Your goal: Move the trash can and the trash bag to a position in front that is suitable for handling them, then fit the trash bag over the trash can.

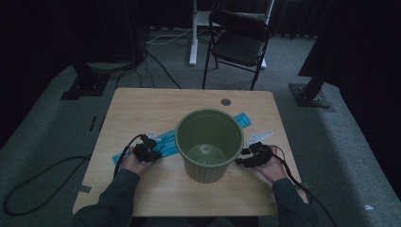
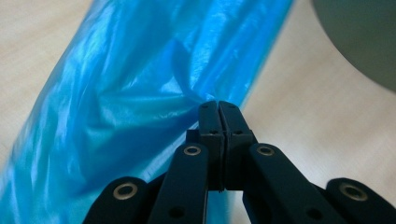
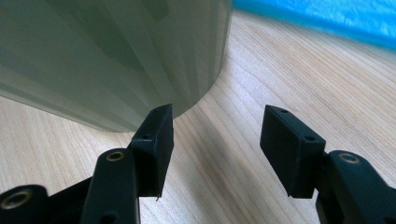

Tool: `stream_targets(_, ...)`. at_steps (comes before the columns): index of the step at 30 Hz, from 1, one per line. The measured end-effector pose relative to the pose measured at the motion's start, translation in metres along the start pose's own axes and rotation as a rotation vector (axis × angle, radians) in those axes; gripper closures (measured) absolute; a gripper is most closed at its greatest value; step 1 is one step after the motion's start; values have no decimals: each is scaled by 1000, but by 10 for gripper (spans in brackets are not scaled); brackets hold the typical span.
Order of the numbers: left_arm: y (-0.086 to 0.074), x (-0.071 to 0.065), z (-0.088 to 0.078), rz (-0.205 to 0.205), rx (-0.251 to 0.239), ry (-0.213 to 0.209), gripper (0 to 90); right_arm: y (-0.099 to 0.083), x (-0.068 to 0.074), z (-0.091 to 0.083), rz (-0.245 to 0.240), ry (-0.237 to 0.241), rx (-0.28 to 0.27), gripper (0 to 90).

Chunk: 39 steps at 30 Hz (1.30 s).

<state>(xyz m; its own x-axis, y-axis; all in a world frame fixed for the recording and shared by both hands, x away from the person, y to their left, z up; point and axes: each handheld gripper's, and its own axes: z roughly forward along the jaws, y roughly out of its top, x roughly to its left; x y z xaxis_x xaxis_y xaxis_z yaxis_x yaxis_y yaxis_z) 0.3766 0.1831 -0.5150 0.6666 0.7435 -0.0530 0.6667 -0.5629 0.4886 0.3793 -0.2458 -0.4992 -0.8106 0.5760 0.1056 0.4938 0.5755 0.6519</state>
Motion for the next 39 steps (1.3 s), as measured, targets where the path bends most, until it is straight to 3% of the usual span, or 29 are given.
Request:
stream_targets(5,-13,-16,-8,1,9,-31,879,0,-1,0,-1,0,-1,438)
stream_targets(7,-19,-21,-11,-18,10,-82,852,0,0,0,-1,0,-2,438)
stream_targets(13,-17,-28,-23,-2,-57,-59,650,0,-1,0,2,2,-4,440)
stream_targets(14,-11,-25,-28,-12,-100,-35,650,0,-1,0,2,2,-4,440)
stream_targets(15,-7,-22,-31,-10,-113,-23,603,0,-1,-1,1,0,-6,441)
stream_targets(19,7,-12,-40,-22,-194,23,567,0,-1,-2,1,-14,-12,446)
stream_targets(24,17,3,-43,-79,-281,18,541,-1,-2,0,-1,-36,-16,476)
stream_targets(35,12,17,-33,-97,-257,20,518,-6,-6,2,27,-60,-8,489)
stream_targets(39,13,18,-34,-87,-264,40,500,-8,-7,3,28,-71,-10,474)
